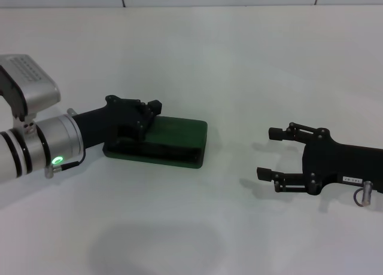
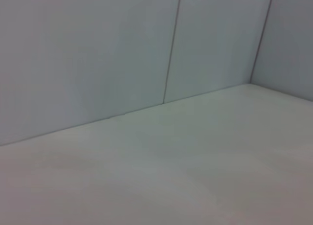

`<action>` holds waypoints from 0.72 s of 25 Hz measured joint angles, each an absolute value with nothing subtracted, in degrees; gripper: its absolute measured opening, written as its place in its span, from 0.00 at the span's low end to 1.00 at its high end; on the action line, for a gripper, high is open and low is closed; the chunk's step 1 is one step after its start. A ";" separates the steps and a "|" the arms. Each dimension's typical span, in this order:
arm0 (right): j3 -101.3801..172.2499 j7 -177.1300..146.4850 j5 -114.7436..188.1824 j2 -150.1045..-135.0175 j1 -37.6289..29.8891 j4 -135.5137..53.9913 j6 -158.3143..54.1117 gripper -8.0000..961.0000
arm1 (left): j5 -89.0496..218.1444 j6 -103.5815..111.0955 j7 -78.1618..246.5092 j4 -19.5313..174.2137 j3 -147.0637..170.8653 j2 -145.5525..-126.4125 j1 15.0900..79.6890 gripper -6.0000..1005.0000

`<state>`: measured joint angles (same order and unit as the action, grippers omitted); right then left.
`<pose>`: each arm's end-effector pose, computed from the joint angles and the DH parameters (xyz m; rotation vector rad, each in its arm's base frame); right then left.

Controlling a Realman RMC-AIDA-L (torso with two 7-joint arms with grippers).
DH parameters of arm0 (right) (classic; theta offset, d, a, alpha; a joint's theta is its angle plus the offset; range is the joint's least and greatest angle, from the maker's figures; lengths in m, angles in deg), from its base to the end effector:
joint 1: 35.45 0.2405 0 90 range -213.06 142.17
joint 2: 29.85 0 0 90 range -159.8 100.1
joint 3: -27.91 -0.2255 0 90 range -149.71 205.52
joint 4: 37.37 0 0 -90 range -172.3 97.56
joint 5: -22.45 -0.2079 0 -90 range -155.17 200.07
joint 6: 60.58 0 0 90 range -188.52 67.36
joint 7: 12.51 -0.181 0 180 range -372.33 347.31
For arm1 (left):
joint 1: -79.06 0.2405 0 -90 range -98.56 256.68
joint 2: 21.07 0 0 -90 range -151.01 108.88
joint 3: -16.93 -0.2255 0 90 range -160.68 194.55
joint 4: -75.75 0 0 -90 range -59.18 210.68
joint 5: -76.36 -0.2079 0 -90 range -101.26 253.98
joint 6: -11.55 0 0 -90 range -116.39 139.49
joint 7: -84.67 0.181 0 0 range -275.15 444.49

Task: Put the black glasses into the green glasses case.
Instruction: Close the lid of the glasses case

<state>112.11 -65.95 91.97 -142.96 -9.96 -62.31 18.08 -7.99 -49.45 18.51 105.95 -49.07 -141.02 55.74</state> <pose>0.2206 0.2990 -0.0617 -2.7512 0.2698 0.7874 -0.2567 0.3418 -0.0633 -2.4475 -0.6633 -0.5843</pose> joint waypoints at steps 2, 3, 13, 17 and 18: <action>112.11 -65.95 91.97 -142.96 -9.86 -62.24 18.07 0.88 | -7.99 -49.45 18.83 105.51 -49.07 -141.04 55.61 0.01; 112.11 -65.94 91.97 -142.96 -9.75 -62.16 18.07 0.88 | -7.99 -49.44 18.92 105.31 -49.08 -141.04 55.54 0.01; 112.11 -65.99 91.97 -142.96 -9.52 -61.89 18.01 0.88 | -5.19 -50.13 22.10 103.30 -49.49 -140.99 55.45 0.03; 112.11 -66.00 91.97 -142.96 -9.52 -61.88 17.98 0.88 | -5.17 -50.46 23.50 102.24 -49.26 -140.97 55.28 0.04; 112.11 -66.01 91.97 -142.96 -9.52 -61.88 17.98 0.88 | -5.15 -50.47 23.73 102.04 -49.21 -140.97 55.25 0.04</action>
<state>112.11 -66.01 91.97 -142.96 -9.52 -61.88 17.98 -5.15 -50.47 23.73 102.04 -49.21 -140.97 55.25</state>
